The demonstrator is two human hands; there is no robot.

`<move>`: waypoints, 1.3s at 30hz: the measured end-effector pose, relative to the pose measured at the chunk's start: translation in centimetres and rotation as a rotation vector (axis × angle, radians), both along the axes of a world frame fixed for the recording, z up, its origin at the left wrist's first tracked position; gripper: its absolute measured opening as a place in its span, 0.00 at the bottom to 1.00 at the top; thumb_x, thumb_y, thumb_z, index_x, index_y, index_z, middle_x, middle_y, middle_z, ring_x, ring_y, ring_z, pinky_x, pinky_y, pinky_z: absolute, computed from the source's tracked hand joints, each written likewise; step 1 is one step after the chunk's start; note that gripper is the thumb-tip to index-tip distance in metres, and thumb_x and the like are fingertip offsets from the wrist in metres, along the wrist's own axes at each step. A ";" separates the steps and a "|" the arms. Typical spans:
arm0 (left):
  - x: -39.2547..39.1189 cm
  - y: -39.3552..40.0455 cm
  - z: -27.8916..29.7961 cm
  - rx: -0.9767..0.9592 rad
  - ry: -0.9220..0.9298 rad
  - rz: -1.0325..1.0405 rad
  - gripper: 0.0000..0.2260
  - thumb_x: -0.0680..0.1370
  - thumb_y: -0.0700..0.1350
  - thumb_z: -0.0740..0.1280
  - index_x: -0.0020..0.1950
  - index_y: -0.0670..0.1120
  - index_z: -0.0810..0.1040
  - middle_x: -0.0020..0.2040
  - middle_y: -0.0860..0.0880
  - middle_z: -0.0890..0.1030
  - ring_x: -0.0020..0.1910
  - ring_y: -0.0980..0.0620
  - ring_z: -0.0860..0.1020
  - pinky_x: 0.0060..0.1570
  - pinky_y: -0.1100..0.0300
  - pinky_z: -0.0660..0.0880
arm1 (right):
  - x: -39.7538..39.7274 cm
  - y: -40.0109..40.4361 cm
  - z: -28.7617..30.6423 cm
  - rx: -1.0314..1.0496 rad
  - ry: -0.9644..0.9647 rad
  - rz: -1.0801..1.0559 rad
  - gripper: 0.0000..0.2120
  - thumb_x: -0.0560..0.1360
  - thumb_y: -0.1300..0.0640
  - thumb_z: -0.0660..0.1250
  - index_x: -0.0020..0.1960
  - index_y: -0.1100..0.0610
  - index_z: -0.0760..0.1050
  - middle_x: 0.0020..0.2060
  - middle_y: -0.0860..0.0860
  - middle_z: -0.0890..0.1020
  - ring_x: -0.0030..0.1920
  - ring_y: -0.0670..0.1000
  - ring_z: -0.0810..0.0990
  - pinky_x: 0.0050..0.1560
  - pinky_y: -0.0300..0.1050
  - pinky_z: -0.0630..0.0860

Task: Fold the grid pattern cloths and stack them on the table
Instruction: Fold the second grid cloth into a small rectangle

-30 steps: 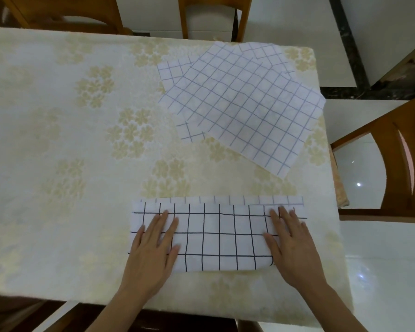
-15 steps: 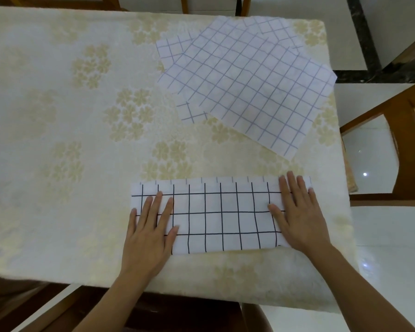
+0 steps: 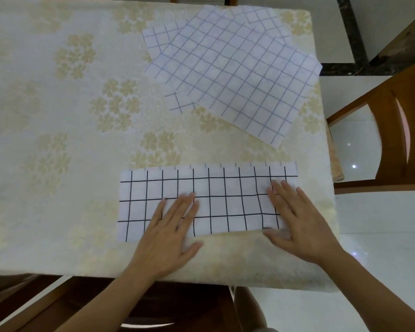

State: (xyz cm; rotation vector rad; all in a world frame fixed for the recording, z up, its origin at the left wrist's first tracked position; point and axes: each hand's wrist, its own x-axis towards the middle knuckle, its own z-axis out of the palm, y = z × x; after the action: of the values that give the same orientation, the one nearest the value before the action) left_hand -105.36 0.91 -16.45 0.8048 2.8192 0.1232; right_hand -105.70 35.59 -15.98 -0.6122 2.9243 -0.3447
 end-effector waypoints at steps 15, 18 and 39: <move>-1.7 4.9 -1.4 -0.004 0.046 -0.088 0.30 0.81 0.51 0.57 0.81 0.44 0.53 0.81 0.45 0.53 0.80 0.47 0.52 0.74 0.39 0.58 | 0.0 1.7 -2.8 0.108 0.080 0.094 0.27 0.83 0.51 0.53 0.80 0.58 0.56 0.79 0.56 0.58 0.80 0.57 0.54 0.75 0.61 0.61; -2.0 4.6 -1.4 -0.030 0.046 -0.094 0.29 0.81 0.51 0.54 0.81 0.44 0.52 0.81 0.46 0.52 0.80 0.47 0.52 0.74 0.40 0.58 | -0.5 2.4 -2.8 0.107 0.082 0.102 0.25 0.84 0.52 0.51 0.80 0.57 0.57 0.79 0.56 0.59 0.79 0.58 0.55 0.75 0.61 0.62; -4.3 4.6 -0.9 -0.048 -0.068 0.181 0.31 0.82 0.64 0.42 0.82 0.49 0.47 0.82 0.50 0.45 0.80 0.50 0.44 0.76 0.40 0.53 | -5.7 -1.6 -1.6 0.082 -0.166 -0.208 0.38 0.78 0.29 0.32 0.80 0.51 0.33 0.80 0.49 0.36 0.78 0.49 0.32 0.79 0.53 0.40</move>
State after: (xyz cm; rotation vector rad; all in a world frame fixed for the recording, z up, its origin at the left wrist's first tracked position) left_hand -109.66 5.55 -17.39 0.5240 2.8145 0.1073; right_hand -111.39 33.97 -17.61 -0.2551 2.8292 -0.2801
